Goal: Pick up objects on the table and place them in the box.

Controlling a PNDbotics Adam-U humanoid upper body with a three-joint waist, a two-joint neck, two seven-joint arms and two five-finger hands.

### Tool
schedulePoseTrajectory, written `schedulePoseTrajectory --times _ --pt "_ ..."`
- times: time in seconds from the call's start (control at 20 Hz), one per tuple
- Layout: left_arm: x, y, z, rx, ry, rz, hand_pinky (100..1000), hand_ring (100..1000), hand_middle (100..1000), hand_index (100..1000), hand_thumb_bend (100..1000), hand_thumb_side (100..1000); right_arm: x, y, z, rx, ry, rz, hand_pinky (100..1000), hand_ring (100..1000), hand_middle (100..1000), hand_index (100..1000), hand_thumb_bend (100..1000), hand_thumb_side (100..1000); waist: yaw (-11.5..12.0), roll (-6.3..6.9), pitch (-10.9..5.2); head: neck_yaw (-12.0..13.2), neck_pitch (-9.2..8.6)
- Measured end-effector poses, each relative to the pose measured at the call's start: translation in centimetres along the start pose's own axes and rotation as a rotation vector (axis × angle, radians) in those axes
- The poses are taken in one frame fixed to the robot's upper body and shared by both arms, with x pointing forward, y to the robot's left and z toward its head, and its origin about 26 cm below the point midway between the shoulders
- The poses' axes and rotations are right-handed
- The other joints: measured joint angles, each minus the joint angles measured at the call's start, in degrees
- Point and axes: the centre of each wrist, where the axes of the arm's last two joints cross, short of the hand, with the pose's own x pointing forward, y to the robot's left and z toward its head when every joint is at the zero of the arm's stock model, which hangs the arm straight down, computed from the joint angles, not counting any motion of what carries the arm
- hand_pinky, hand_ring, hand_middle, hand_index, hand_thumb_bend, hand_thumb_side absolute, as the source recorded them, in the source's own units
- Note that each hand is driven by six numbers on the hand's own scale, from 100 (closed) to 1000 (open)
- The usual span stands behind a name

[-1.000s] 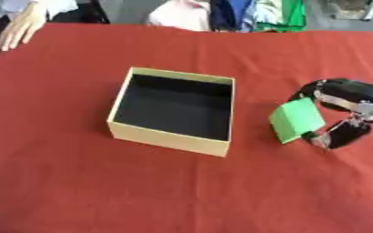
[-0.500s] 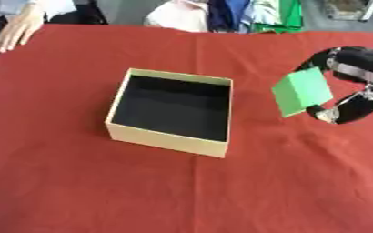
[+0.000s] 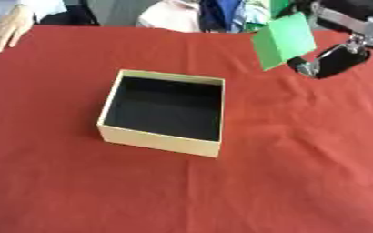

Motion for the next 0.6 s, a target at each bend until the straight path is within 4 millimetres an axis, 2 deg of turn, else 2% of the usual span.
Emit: schedulePoseTrajectory --times 0.3,0.6 --pt "0.0 -0.3 0.1 -0.001 0.001 0.011 651 627 709 782 100 527 3.4 -0.1 -2.7 -0.030 -0.044 0.005 848 740 452 658 100 100 0.4 0.02 0.00 -1.4 -0.01" --pt "-0.1 -0.3 0.2 -0.004 0.004 0.016 651 627 709 782 100 527 6.0 1.4 -4.8 -0.012 -0.067 -0.023 842 736 451 661 100 100 0.7 0.02 0.00 -3.2 -0.20"
